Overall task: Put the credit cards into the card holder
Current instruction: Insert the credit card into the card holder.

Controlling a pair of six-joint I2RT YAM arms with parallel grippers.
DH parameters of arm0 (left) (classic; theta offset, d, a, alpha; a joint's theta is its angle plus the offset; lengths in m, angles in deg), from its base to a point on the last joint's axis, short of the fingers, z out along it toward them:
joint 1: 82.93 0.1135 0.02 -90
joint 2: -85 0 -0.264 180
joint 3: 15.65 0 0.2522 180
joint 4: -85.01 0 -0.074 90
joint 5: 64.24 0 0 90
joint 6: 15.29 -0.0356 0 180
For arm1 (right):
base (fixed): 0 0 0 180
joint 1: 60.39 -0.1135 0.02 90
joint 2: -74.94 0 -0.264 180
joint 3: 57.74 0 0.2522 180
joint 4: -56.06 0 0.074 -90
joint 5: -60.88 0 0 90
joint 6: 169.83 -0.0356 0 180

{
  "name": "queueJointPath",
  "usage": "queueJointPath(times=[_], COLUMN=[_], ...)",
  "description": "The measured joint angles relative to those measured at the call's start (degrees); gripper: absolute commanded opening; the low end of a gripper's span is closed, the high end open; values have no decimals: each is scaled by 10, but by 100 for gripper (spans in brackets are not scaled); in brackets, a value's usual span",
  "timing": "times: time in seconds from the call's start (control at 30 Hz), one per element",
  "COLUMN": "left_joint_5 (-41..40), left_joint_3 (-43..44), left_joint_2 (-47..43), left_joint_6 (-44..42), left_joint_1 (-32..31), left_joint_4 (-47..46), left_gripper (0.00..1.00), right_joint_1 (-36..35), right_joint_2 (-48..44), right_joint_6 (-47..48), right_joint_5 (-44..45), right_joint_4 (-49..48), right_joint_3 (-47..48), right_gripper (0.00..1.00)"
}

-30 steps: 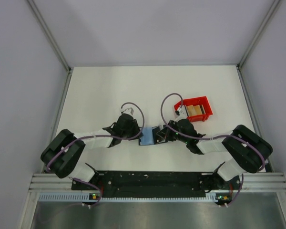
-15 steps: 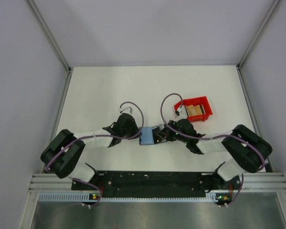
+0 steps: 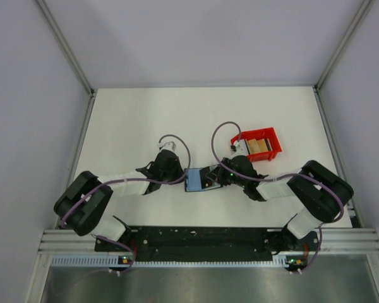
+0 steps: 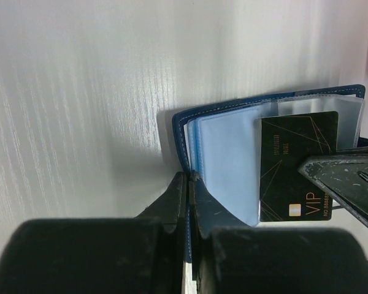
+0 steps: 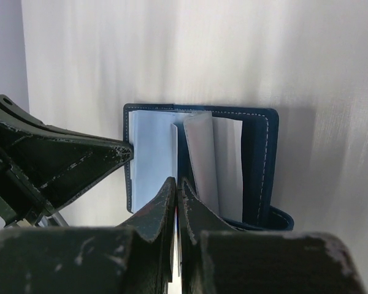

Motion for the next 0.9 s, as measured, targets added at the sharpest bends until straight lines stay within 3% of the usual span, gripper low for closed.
queueJointPath(times=[0.6, 0.9], left_joint_5=[2, -5], left_joint_3=[-4, -6], left_joint_2=[0, -2], left_joint_6=[-8, -10], left_joint_1=[0, 5], left_joint_4=[-8, -7], left_gripper=[0, 0], right_joint_1=[0, -47], right_joint_2=[51, 63], right_joint_6=[-40, -45], right_joint_5=[-2, 31], right_joint_4=[-44, 7], right_joint_3=[5, 53], right_gripper=[0, 2])
